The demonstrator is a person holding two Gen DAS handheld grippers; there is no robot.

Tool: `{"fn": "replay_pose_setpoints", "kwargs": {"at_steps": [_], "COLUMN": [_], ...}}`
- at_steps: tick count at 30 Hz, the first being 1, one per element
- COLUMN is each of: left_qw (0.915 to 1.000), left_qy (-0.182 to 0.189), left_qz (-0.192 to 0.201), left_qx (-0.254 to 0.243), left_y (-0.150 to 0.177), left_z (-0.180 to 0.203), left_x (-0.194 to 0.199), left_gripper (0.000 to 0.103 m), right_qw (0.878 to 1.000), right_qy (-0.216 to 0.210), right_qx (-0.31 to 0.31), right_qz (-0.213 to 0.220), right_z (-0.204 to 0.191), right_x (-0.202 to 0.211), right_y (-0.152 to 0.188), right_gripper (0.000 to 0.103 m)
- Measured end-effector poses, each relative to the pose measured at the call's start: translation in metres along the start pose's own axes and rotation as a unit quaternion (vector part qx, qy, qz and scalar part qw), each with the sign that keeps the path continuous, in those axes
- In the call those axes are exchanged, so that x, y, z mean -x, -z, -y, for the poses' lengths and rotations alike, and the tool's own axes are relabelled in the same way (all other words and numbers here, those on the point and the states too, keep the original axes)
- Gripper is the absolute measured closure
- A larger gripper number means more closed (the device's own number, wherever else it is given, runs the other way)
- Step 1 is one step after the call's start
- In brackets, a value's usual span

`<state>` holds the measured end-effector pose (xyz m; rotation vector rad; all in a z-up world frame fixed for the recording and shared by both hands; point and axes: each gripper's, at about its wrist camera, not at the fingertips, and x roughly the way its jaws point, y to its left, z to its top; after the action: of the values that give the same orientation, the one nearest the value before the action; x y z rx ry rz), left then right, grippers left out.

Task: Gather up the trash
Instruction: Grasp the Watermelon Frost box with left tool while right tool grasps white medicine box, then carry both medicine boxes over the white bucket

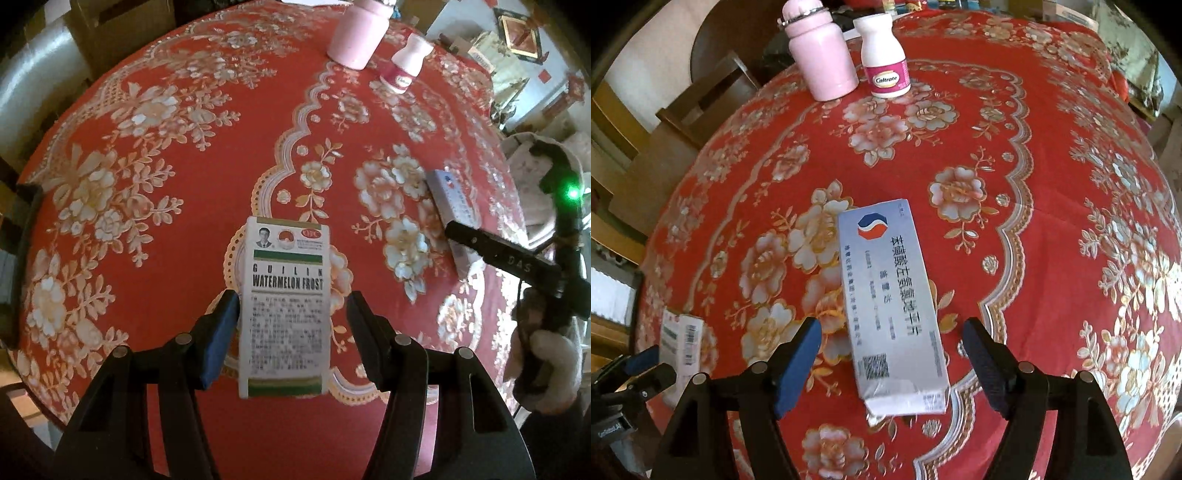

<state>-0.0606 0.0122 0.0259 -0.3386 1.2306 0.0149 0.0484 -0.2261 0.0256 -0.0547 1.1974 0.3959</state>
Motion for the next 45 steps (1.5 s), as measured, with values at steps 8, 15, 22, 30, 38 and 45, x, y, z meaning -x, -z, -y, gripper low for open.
{"fn": "replay_pose_setpoints", "kwargs": {"at_steps": [8,15,22,30,38,45], "left_qw": [0.9999,0.9998,0.9971,0.9893,0.9725,0.9506], "left_qy": [-0.014,-0.001,0.021,0.048,0.08,0.114], "left_qz": [-0.002,0.001,0.015,0.019,0.016,0.002], "left_qx": [-0.004,-0.02,-0.071,-0.137,-0.218,-0.289], "left_y": [-0.008,-0.011,-0.012,-0.003,0.021,0.053], "left_z": [0.006,0.025,0.081,0.158,0.243,0.324], "left_x": [-0.016,-0.012,-0.001,0.005,0.006,-0.001], "left_gripper": [0.046,0.052,0.052,0.052,0.052,0.052], "right_qw": [0.998,0.999,0.997,0.991,0.977,0.957], "right_qy": [0.046,0.024,0.015,0.027,0.064,0.101], "right_qx": [0.03,0.008,-0.034,-0.098,-0.178,-0.252], "right_qz": [0.023,0.038,0.06,0.081,0.099,0.105], "right_z": [-0.007,0.009,0.038,0.09,0.156,0.214], "right_x": [-0.003,0.024,0.064,0.106,0.15,0.183], "right_y": [-0.004,0.01,0.035,0.076,0.133,0.192], "right_gripper": [0.056,0.057,0.057,0.057,0.057,0.057]}}
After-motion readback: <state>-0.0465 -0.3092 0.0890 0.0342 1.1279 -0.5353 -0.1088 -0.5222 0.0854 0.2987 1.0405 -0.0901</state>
